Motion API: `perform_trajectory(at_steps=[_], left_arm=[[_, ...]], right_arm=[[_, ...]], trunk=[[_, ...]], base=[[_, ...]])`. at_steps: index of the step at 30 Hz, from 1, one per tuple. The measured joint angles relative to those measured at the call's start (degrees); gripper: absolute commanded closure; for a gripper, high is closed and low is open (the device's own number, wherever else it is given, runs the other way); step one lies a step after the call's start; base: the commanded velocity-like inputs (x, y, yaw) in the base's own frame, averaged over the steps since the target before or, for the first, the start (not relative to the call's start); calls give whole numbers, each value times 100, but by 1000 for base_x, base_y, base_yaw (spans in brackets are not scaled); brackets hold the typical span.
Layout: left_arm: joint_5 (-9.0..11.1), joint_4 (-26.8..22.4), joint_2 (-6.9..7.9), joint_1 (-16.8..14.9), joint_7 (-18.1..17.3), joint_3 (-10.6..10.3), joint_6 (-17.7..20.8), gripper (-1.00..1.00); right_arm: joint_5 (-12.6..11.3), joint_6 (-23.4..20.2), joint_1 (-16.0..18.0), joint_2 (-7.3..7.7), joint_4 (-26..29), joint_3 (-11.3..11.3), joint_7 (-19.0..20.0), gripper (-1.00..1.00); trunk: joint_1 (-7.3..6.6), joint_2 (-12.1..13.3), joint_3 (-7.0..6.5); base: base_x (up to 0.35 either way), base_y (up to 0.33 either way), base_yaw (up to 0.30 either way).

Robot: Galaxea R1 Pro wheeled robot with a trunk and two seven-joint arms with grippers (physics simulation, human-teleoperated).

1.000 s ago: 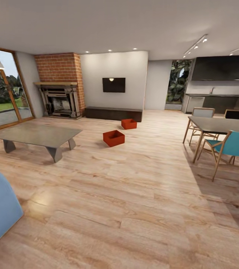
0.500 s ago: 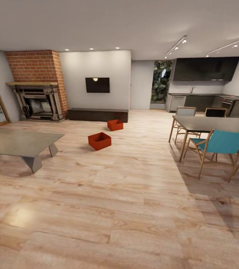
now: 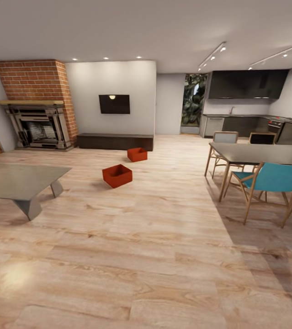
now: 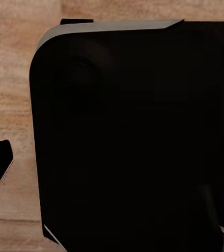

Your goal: Move the two storage containers from the living room to the garage. In the garage, place one container on the floor and stack the other container on top of it (either order is fine).

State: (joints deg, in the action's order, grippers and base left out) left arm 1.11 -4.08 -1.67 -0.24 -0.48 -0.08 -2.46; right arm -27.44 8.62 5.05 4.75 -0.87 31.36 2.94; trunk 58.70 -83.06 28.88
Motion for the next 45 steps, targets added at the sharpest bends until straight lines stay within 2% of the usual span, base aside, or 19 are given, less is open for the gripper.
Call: perform_trajectory(at_steps=[45], left_arm=[[0, 1, 0, 0, 0, 0, 0, -100]], right_arm=[[0, -7, 0, 0, 0, 0, 0, -100]], trunk=[[0, 0, 0]], base=[[321, 0, 0]])
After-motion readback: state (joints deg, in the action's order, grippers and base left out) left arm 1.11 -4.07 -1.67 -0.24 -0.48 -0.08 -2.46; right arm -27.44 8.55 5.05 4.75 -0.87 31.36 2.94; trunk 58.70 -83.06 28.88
